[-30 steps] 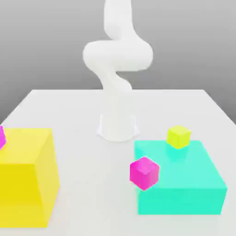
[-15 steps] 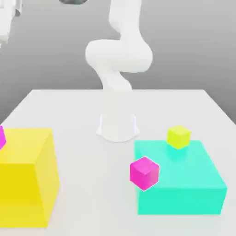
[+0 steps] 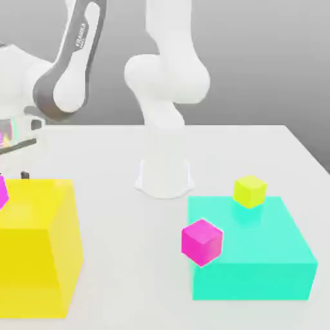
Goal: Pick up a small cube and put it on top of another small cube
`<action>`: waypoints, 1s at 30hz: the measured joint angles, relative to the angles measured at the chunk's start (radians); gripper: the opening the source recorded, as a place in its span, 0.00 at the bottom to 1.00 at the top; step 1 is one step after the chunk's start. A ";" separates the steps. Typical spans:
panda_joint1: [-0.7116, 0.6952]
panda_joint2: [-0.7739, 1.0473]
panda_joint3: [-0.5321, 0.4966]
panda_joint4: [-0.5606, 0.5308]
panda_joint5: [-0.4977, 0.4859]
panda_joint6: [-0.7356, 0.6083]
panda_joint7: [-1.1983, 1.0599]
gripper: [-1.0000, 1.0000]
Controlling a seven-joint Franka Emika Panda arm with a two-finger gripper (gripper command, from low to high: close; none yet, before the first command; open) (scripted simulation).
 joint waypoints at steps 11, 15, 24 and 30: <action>-0.115 0.283 0.160 -0.032 0.175 0.276 -0.028 0.00; -0.115 0.283 0.161 -0.032 0.174 0.279 -0.027 0.00; -0.090 0.065 0.100 -0.070 0.036 0.099 0.074 0.00; -0.124 0.087 0.065 0.087 -0.054 -0.098 -0.102 0.00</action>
